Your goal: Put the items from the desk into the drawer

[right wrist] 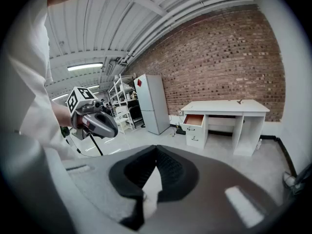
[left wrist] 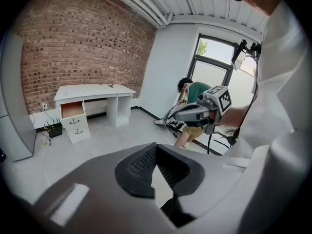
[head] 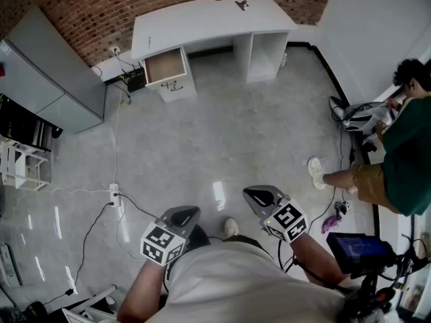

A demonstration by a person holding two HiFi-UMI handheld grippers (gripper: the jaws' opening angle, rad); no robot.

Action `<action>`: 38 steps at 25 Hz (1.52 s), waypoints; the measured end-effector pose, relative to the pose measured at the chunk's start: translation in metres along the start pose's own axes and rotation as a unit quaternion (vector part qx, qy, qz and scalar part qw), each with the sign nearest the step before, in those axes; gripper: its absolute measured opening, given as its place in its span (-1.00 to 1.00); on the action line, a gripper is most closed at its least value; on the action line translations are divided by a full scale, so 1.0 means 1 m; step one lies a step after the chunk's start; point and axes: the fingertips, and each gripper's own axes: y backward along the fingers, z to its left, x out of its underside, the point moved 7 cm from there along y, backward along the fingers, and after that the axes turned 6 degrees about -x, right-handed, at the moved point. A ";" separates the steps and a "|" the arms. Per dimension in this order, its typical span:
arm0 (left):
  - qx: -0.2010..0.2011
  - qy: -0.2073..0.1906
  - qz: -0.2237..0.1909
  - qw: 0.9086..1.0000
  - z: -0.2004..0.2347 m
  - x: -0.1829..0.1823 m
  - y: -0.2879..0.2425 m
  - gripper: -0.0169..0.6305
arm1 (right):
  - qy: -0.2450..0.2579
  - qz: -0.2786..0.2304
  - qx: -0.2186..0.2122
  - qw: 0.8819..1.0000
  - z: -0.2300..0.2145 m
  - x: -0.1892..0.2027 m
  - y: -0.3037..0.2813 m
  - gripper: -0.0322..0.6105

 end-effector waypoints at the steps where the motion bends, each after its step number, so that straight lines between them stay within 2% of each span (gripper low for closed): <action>1: 0.001 0.002 -0.005 1.000 0.005 -0.004 -0.003 -0.92 | 0.002 0.002 -0.001 1.000 -0.003 -0.003 -0.005 -0.89; 6: 0.012 0.005 -0.021 1.000 0.048 -0.019 -0.018 -0.92 | 0.013 0.007 0.002 1.000 -0.030 -0.026 -0.041 -0.89; 11: 0.019 0.020 -0.035 0.999 0.124 -0.038 -0.036 -0.92 | 0.011 0.014 0.004 1.000 -0.067 -0.070 -0.098 -0.89; 14: 0.035 0.027 -0.041 0.998 0.173 -0.063 -0.047 -0.92 | 0.026 0.025 0.017 0.999 -0.084 -0.110 -0.129 -0.89; 17: 0.045 0.012 -0.063 0.997 0.221 -0.099 -0.060 -0.92 | 0.047 0.028 0.035 0.998 -0.108 -0.150 -0.158 -0.86; 22: 0.063 -0.006 -0.063 0.996 0.287 -0.140 -0.089 -0.83 | 0.048 0.021 0.058 0.997 -0.143 -0.188 -0.207 -0.78; 25: 0.052 -0.001 -0.069 0.996 0.316 -0.150 -0.102 -0.77 | 0.061 0.029 0.053 0.996 -0.160 -0.202 -0.232 -0.75; 29: 0.035 0.028 -0.068 0.997 0.354 -0.168 -0.130 -0.75 | 0.058 0.036 0.041 0.997 -0.204 -0.220 -0.261 -0.64; 34: -0.022 0.049 -0.063 0.997 0.408 -0.202 -0.169 -0.64 | 0.062 0.035 -0.002 0.997 -0.279 -0.246 -0.301 -0.64; 38: -0.076 0.079 -0.061 0.992 0.452 -0.243 -0.211 -0.63 | 0.060 0.041 -0.040 0.997 -0.356 -0.273 -0.329 -0.64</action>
